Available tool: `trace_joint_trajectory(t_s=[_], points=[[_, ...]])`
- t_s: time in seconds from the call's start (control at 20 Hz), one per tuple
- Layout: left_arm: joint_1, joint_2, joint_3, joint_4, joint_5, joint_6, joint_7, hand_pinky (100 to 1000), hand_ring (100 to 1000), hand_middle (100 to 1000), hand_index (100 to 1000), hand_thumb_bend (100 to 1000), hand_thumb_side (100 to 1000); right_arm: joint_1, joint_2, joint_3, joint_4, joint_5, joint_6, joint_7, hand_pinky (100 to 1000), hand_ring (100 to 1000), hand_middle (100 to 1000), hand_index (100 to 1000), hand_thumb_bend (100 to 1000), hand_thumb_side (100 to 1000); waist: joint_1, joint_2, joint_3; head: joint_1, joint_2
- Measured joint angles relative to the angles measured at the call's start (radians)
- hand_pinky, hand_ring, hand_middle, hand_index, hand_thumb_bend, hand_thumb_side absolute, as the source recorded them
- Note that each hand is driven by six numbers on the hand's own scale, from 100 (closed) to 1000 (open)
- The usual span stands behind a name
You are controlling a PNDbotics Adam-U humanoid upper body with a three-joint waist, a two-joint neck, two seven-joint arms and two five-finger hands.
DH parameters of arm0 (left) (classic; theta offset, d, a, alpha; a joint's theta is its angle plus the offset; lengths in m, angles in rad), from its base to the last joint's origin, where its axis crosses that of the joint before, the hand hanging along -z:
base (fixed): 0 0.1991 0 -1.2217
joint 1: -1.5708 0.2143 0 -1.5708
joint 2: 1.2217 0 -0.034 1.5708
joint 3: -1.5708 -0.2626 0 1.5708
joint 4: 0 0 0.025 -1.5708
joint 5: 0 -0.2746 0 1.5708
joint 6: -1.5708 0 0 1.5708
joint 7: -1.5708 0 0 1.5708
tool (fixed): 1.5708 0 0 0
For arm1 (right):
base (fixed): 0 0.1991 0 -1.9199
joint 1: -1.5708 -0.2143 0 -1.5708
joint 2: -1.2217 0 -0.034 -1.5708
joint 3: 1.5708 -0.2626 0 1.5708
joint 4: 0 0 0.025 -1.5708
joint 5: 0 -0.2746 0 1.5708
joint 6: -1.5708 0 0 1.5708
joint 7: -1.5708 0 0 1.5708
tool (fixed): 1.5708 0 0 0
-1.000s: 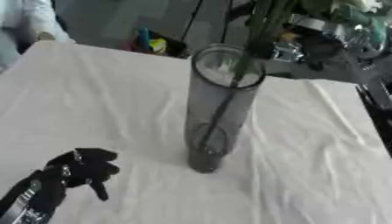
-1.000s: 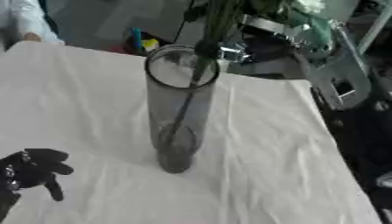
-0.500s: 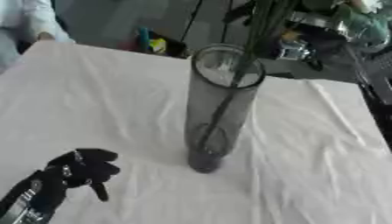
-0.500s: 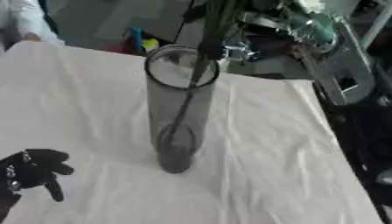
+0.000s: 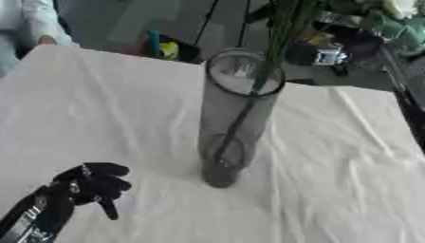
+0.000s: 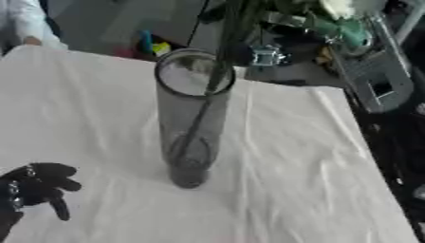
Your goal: Arrange flowers into the vase.
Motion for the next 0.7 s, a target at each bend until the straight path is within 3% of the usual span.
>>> trace_joint_trajectory(t_s=[0.7], points=[[0.000, 0.000, 0.000, 0.000, -0.001, -0.002, -0.007, 495, 764, 798, 726, 100, 1000, 0.050, -0.026, -0.020, -0.006, 0.018, -0.019, 0.002, 934, 1000, 934, 1000, 586, 1000, 0.000, 0.000, -0.005, 0.001, -0.001]])
